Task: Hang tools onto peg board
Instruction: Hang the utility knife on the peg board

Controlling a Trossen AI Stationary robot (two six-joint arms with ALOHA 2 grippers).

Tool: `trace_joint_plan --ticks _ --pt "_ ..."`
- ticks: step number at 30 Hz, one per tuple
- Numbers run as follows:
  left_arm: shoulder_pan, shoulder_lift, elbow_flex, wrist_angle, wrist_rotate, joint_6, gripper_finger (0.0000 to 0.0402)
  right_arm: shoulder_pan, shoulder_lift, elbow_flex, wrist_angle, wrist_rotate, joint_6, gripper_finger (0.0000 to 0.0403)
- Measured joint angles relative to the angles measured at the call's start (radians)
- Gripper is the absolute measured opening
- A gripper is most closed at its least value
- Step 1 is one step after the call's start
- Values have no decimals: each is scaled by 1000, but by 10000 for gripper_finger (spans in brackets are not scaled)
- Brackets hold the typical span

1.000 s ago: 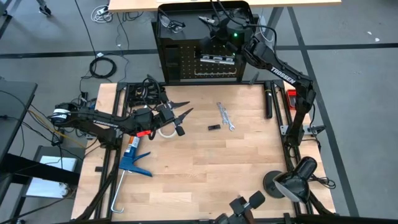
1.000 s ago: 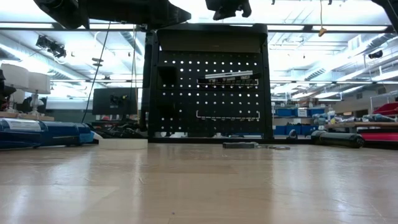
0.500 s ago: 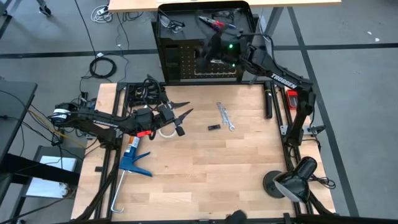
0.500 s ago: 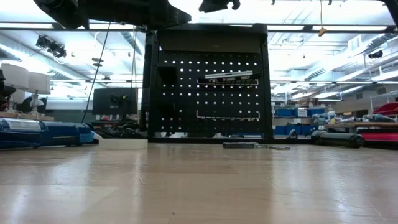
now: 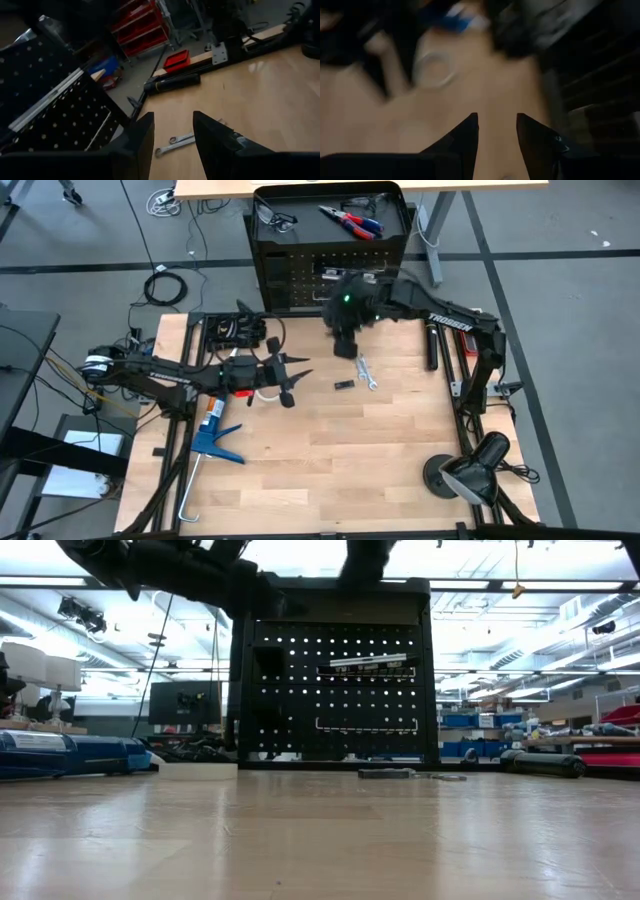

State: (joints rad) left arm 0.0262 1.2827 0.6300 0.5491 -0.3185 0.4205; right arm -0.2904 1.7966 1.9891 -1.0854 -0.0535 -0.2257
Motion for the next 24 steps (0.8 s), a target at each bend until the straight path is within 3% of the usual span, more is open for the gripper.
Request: trace_joint_plan --ticks 3,6,13,24 --pt "14 0 0 -1 0 -33 140 16 -3 -121 10 -74 21 140" --pt "22 0 0 -1 -4 -47 140 32 -3 -267 24 -70 21 140" --pt "26 0 0 -22 -20 -42 140 64 -3 -564 263 -46 48 142" --pt "38 0 0 -42 -20 -40 140 108 -3 -803 521 35 -89 158"
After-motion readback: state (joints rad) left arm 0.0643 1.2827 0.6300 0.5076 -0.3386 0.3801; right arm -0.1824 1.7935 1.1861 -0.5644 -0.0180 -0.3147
